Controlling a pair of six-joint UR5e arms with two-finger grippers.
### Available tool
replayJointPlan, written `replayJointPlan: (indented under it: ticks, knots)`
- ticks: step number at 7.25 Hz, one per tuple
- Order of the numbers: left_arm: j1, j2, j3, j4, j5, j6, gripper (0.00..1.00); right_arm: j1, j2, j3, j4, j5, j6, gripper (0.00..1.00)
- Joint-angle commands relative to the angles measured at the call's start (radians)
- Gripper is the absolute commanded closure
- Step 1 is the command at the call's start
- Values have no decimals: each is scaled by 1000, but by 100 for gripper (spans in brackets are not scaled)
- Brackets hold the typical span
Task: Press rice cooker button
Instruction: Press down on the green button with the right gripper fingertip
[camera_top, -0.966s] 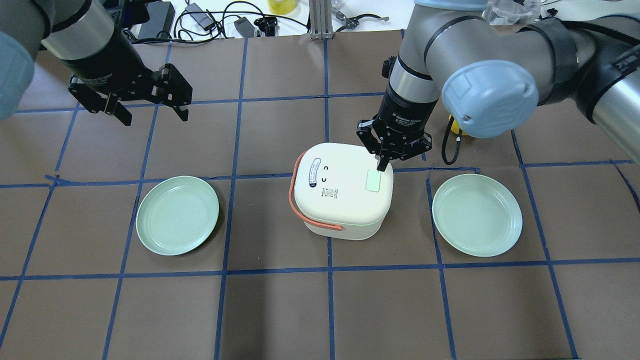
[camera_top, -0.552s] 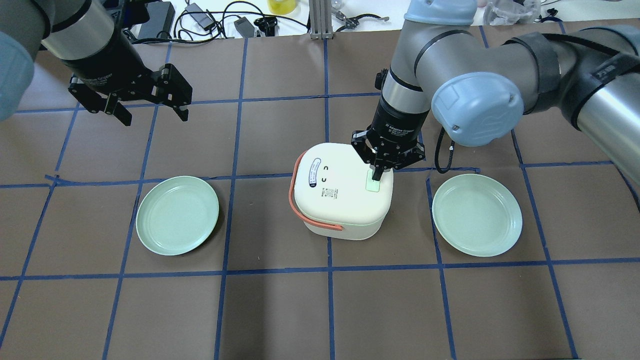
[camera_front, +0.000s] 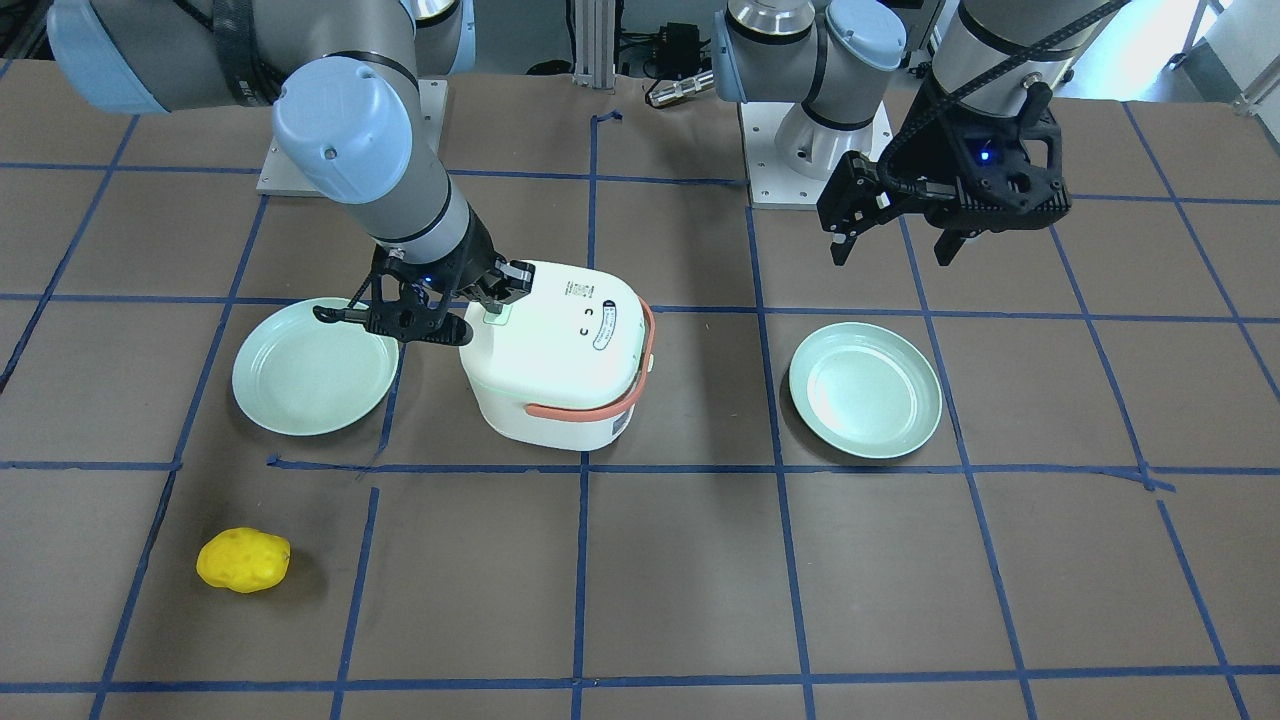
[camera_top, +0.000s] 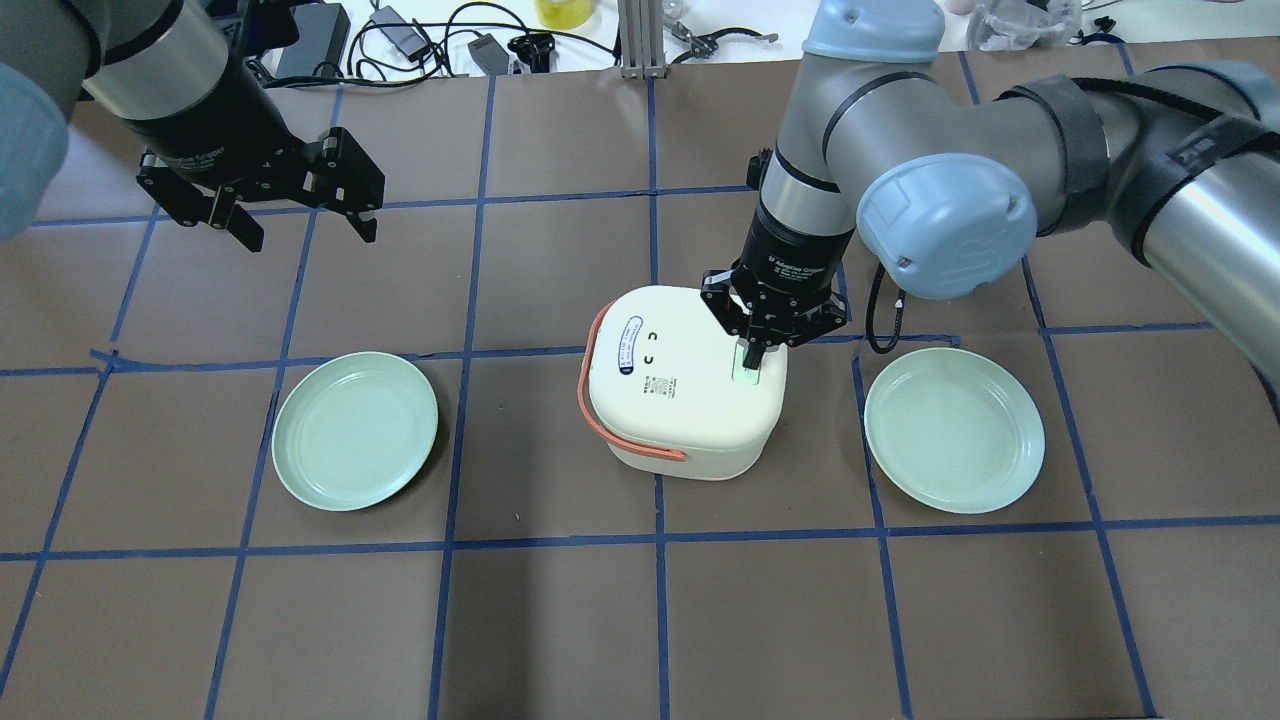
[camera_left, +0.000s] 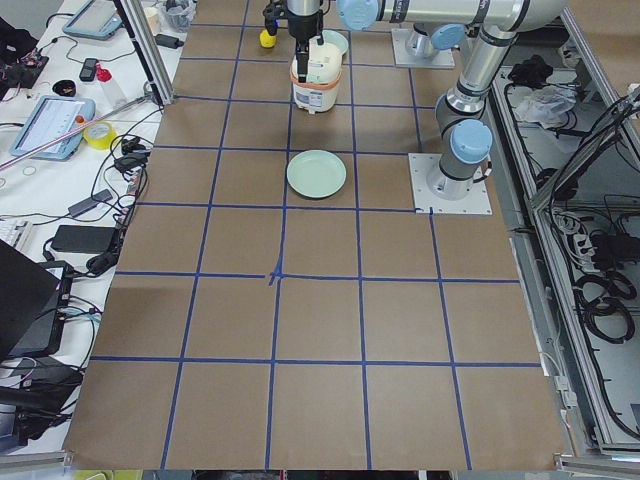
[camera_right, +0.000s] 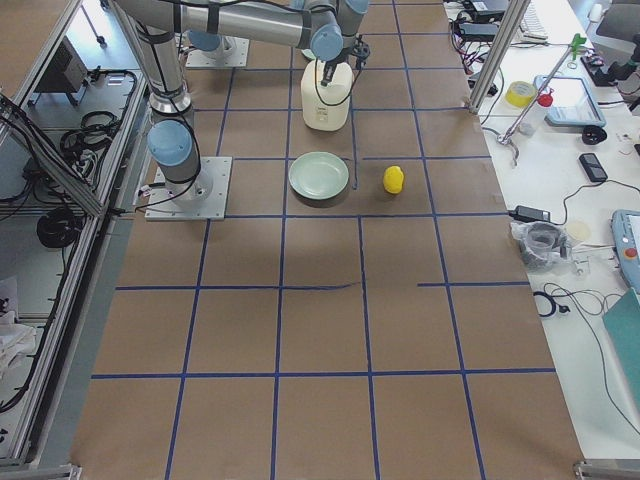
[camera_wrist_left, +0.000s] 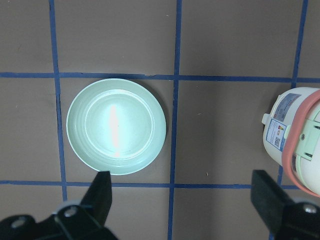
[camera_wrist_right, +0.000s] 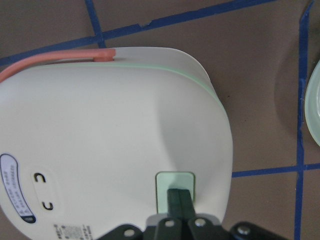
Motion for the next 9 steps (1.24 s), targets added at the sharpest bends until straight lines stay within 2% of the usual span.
replayJointPlan:
  ticks: [1, 5, 7, 8, 9]
  knots:
    - [0, 0, 0, 0, 0, 0, 0, 0, 1, 0, 1, 0, 0, 100]
    - [0, 0, 0, 0, 0, 0, 0, 0, 11, 2, 1, 8, 4, 100]
    - [0, 0, 0, 0, 0, 0, 0, 0, 2, -43, 2, 8, 32, 100]
    - [0, 0, 0, 0, 0, -1, 0, -1, -2, -97, 14, -11, 44, 79]
    - [0, 0, 0, 0, 0, 0, 0, -5, -3, -166, 52, -47, 47, 24]
